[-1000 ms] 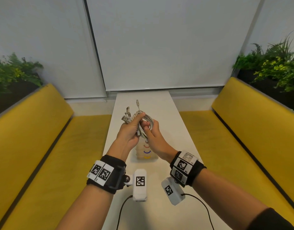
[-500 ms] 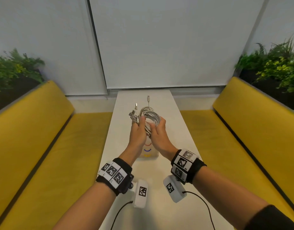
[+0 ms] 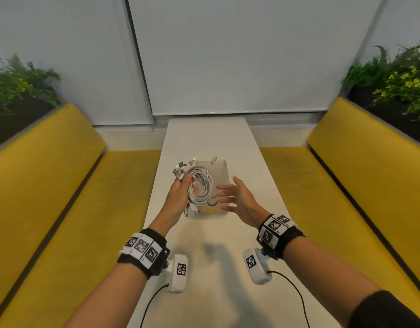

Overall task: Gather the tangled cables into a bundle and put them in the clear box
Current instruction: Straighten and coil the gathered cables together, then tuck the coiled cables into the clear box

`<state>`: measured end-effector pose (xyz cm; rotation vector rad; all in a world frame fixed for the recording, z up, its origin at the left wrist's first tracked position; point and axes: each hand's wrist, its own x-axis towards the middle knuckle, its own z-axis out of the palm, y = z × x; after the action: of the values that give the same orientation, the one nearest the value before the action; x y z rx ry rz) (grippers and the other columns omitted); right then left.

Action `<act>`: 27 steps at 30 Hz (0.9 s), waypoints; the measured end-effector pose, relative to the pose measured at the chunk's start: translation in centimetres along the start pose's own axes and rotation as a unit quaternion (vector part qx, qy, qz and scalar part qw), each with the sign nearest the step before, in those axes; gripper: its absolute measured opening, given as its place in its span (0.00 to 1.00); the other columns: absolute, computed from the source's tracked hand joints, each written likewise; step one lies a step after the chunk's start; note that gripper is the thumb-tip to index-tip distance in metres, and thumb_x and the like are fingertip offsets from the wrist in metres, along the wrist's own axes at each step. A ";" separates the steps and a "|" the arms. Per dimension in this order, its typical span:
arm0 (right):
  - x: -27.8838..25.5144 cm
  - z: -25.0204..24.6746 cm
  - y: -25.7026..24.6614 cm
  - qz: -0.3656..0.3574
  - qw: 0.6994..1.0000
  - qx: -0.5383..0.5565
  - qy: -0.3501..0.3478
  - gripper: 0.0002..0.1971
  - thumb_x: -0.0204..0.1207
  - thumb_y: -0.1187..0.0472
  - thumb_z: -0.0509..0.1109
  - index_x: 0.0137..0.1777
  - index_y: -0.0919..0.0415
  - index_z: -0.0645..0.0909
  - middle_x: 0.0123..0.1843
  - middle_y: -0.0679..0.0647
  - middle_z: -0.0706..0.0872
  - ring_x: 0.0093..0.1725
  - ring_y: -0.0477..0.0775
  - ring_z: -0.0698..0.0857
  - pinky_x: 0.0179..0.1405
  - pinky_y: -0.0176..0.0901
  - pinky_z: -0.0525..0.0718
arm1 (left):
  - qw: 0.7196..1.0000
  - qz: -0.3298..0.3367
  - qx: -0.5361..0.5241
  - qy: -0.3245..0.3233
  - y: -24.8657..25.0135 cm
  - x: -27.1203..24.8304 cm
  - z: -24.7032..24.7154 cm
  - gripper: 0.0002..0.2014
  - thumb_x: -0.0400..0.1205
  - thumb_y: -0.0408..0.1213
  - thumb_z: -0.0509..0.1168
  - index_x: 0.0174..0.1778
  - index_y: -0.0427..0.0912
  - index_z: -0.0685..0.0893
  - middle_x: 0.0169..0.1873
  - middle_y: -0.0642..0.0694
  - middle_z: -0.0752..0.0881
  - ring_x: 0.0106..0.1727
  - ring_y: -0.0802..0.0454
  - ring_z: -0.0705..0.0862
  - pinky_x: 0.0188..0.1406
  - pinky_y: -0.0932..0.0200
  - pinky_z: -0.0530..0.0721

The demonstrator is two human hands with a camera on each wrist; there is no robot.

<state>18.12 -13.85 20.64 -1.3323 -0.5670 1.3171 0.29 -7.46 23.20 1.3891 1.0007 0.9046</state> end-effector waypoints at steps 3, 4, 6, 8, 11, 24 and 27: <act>1.7 -1.4 2.9 0.038 0.994 -0.070 0.076 0.09 0.81 0.58 0.66 0.51 0.61 0.85 0.37 0.53 0.81 0.30 0.49 0.77 0.32 0.39 0.72 | 1.000 -0.011 0.009 -0.008 -1.5 -0.2 -1.1 0.14 0.92 0.45 0.54 0.49 0.42 0.81 0.34 0.51 0.82 0.31 0.59 0.78 0.24 0.71 0.74; 2.4 -1.7 4.1 0.043 0.992 -0.081 0.089 0.07 0.80 0.61 0.67 0.51 0.62 0.85 0.35 0.53 0.81 0.29 0.49 0.75 0.30 0.38 0.70 | 1.000 -0.015 0.012 -0.008 -2.0 -0.1 -1.3 0.15 0.92 0.45 0.54 0.49 0.43 0.81 0.35 0.50 0.81 0.32 0.57 0.78 0.26 0.69 0.74; 3.4 -1.6 5.6 0.045 0.989 -0.095 0.105 0.06 0.81 0.63 0.67 0.49 0.63 0.85 0.35 0.53 0.81 0.28 0.49 0.75 0.26 0.37 0.68 | 0.999 -0.026 0.022 -0.006 -2.8 0.1 -1.7 0.15 0.92 0.47 0.54 0.47 0.45 0.82 0.35 0.46 0.80 0.33 0.53 0.76 0.28 0.62 0.72; 4.3 -1.0 6.6 0.046 0.988 -0.090 0.115 0.05 0.82 0.63 0.67 0.48 0.63 0.85 0.35 0.54 0.82 0.26 0.49 0.76 0.23 0.36 0.69 | 0.999 -0.035 0.036 -0.006 -3.3 0.2 -2.0 0.16 0.92 0.47 0.54 0.45 0.46 0.81 0.34 0.45 0.78 0.31 0.53 0.75 0.28 0.60 0.70; 6.0 0.2 7.4 0.043 0.987 -0.059 0.140 0.05 0.82 0.64 0.67 0.52 0.64 0.84 0.35 0.55 0.83 0.25 0.48 0.77 0.22 0.37 0.69 | 0.998 -0.037 0.043 -0.003 -3.6 0.5 -2.3 0.16 0.92 0.47 0.53 0.43 0.46 0.80 0.30 0.49 0.76 0.27 0.55 0.73 0.22 0.63 0.68; 9.9 3.9 7.9 0.113 0.947 0.152 0.259 0.06 0.70 0.63 0.81 0.41 0.61 0.85 0.33 0.54 0.84 0.27 0.49 0.78 0.20 0.35 0.76 | 0.997 -0.068 0.023 0.005 -5.9 1.0 -3.8 0.16 0.90 0.50 0.56 0.40 0.48 0.81 0.30 0.48 0.77 0.32 0.51 0.75 0.32 0.54 0.69; 9.9 3.7 8.1 0.104 0.947 0.156 0.261 0.08 0.73 0.61 0.79 0.45 0.63 0.84 0.36 0.55 0.83 0.30 0.51 0.79 0.22 0.37 0.78 | 0.998 -0.067 0.017 0.010 -6.0 0.9 -4.1 0.16 0.90 0.49 0.56 0.40 0.48 0.82 0.30 0.48 0.77 0.32 0.51 0.74 0.32 0.55 0.69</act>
<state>14.53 -5.80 10.64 -1.4216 0.1451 1.0963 -3.63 -5.21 17.42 1.3265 1.1168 0.8061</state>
